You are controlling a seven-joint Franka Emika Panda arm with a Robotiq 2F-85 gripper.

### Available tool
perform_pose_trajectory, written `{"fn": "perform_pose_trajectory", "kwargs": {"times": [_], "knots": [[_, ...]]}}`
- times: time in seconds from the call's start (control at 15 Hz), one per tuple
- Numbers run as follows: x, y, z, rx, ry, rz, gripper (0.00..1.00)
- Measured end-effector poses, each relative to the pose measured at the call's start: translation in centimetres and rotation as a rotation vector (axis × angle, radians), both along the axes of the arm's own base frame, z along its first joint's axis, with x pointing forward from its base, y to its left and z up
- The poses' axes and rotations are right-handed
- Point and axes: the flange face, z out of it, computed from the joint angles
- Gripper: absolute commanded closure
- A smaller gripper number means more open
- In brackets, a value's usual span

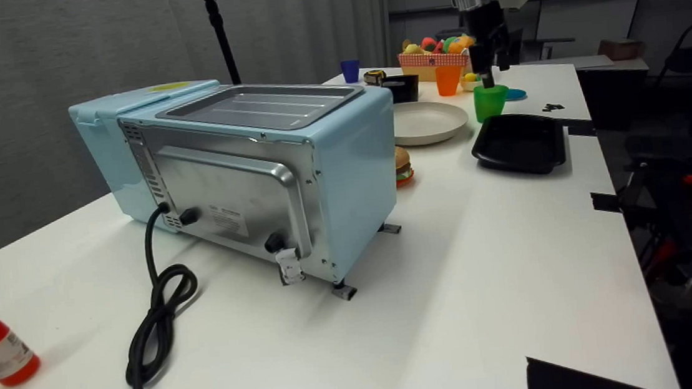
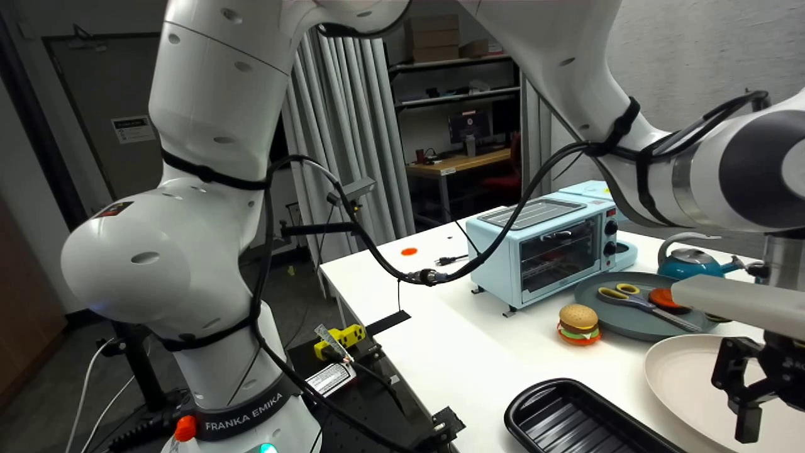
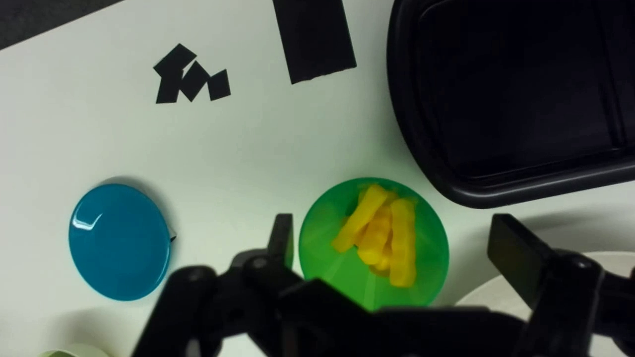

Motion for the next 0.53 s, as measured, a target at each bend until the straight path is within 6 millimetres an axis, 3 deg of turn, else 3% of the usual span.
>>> {"fn": "perform_pose_trajectory", "kwargs": {"times": [0.53], "knots": [[0.6,-2.4,-3.3,0.055,0.047,0.159,0.00]]}}
